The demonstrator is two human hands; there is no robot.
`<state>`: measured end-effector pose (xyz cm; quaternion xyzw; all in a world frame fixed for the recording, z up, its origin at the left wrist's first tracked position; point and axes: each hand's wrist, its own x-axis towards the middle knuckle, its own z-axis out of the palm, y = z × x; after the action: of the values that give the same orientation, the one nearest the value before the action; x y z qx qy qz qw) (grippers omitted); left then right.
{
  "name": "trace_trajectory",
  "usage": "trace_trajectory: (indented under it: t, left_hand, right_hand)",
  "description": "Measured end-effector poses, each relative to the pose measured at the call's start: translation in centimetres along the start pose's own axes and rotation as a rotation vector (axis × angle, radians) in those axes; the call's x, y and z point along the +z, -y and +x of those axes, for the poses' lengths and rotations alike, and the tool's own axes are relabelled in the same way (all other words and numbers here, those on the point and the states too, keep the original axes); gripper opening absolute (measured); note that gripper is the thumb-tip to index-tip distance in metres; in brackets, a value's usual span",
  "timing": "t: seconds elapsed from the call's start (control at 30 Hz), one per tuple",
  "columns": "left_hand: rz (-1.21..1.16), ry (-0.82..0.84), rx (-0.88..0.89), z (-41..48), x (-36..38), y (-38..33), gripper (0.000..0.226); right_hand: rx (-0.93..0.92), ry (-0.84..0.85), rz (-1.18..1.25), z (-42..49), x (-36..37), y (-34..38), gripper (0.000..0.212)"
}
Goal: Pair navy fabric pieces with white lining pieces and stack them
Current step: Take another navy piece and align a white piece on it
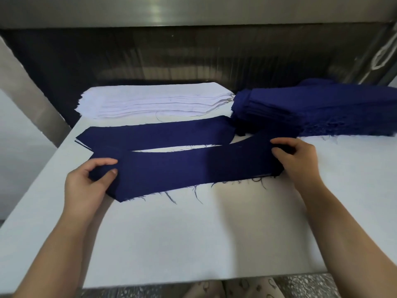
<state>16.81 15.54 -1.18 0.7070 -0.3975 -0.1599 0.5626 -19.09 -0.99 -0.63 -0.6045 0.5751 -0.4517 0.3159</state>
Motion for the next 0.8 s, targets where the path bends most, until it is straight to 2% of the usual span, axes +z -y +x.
trace_trajectory:
  t: [0.1, 0.37, 0.8]
  left_hand:
    - [0.085, -0.029, 0.014, 0.0, -0.1, 0.2, 0.028]
    - [0.278, -0.02, 0.042, 0.0, 0.0, 0.4, 0.023]
    - [0.378, -0.057, 0.036, 0.0, -0.1, 1.1, 0.023]
  right_hand:
    - [-0.024, 0.001, -0.095, 0.0, -0.1, -0.1, 0.019]
    - [-0.052, 0.027, -0.325, -0.3, -0.3, 0.2, 0.024]
    - [-0.03, 0.073, -0.45, 0.1, -0.4, -0.2, 0.023]
